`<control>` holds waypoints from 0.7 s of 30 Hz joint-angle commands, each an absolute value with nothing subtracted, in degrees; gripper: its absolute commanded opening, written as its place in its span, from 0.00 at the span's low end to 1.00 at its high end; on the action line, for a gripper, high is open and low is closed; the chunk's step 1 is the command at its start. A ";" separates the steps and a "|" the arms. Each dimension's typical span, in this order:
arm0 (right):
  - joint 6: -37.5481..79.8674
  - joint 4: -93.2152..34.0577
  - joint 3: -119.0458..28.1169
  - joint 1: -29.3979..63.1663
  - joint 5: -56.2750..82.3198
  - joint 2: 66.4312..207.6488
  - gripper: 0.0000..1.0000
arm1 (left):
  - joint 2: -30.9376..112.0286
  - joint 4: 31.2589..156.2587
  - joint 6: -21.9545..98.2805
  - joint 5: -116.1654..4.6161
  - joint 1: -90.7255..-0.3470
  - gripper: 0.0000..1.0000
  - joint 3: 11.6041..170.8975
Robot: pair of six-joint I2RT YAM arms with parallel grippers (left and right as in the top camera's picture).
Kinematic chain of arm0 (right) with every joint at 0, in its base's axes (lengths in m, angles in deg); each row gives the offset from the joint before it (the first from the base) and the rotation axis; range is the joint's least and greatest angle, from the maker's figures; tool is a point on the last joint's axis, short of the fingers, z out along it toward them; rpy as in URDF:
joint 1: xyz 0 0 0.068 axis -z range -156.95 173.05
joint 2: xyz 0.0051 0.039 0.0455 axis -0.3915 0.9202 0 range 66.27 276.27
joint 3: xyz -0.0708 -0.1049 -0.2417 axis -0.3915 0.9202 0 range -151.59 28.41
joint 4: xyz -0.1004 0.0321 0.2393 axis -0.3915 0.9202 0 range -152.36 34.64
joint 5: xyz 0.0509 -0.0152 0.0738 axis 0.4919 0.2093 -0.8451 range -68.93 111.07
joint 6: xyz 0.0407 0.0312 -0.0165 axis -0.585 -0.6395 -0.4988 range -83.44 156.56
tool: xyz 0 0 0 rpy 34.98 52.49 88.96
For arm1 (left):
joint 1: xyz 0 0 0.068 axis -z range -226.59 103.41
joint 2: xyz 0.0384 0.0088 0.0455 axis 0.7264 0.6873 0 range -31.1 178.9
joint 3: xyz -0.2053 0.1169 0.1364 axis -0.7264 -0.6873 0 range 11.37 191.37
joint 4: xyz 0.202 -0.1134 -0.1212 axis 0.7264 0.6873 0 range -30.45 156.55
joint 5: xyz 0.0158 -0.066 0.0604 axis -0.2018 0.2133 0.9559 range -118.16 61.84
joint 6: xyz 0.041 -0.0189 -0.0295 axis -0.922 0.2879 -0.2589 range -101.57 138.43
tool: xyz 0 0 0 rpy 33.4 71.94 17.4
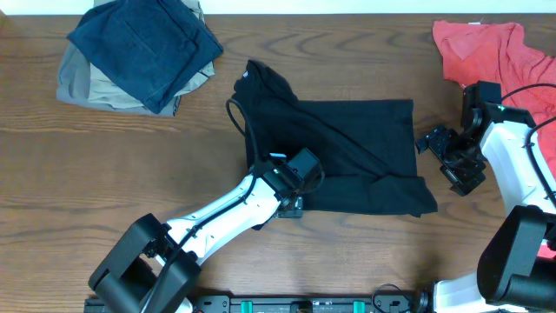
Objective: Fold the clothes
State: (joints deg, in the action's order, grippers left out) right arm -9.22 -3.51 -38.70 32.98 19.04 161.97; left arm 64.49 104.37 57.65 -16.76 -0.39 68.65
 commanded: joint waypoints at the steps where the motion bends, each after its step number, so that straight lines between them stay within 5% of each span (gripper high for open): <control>1: -8.78 -3.45 -38.77 33.16 18.93 160.98 0.99 | 64.60 107.10 59.53 -6.09 -0.39 0.98 69.94; 21: -8.78 -3.45 -38.77 33.16 18.93 160.98 0.99 | 66.44 96.90 52.75 -27.10 0.13 0.98 76.06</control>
